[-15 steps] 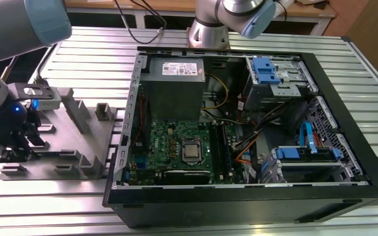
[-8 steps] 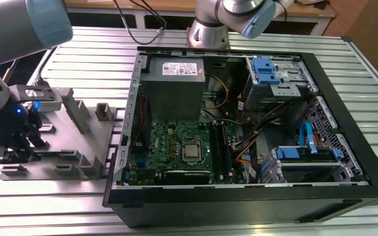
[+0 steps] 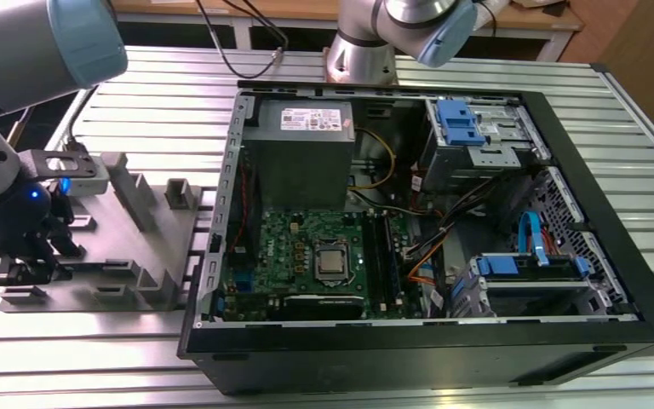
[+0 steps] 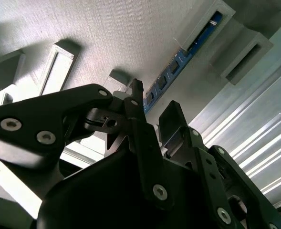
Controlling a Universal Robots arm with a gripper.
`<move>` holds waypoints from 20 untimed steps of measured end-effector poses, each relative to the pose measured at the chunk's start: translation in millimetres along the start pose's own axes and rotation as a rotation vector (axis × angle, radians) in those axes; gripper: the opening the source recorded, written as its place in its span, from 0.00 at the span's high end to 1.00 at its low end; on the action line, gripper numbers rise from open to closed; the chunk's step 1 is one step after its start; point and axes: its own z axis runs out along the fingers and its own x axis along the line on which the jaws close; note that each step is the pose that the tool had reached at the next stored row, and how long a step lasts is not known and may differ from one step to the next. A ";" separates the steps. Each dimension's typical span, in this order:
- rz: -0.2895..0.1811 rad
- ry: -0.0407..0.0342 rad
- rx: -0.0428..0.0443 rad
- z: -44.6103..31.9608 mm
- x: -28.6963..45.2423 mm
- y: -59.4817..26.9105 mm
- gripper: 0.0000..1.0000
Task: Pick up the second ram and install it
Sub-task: 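Pick up the second ram and move it above second insertion slot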
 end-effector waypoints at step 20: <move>0.000 -0.0023 0.0001 -5.4 -0.1 0.2 0.69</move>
